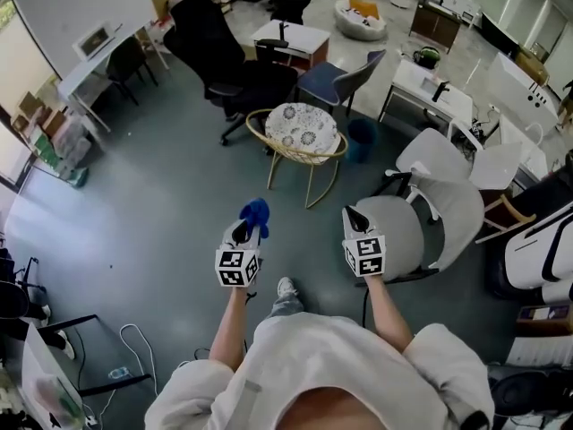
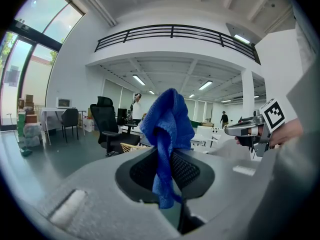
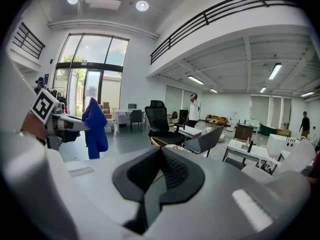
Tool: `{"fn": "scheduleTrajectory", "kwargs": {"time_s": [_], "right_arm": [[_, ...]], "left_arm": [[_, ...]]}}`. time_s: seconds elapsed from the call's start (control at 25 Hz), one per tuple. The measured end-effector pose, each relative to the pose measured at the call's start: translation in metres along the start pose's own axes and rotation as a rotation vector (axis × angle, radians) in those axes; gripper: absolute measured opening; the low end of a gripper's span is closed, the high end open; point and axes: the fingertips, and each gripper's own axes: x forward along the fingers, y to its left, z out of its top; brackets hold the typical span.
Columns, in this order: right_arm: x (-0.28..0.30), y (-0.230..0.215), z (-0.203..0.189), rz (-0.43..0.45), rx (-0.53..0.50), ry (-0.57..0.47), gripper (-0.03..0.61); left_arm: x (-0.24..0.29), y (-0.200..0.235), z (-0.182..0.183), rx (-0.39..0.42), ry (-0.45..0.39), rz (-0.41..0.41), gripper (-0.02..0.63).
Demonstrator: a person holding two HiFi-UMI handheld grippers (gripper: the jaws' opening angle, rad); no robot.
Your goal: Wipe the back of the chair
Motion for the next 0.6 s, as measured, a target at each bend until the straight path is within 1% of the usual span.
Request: {"fn": "scheduleTrajectory", "kwargs": {"time_s": [0.16,0.36,0.6], "right_arm": [[0.059,-0.012,0.032,-0.008,-0.01,-0.005,0.0],[0.115,-0.031,0.068,-0.032,-0.018,-0.044,0.0],[0.164,-0.041,0.088,-0.05,-0.015,-0.07,0.0]], "left_arm": [[0.05,0.039,0.032,0.008,-0.015,-0.011,0.054],[0.102,0.074,0.065,0.024,-0.039,-0.031,0.055],[0.143,0.109,0.09,0.049,-0.067,-0.041,0.055]]}}
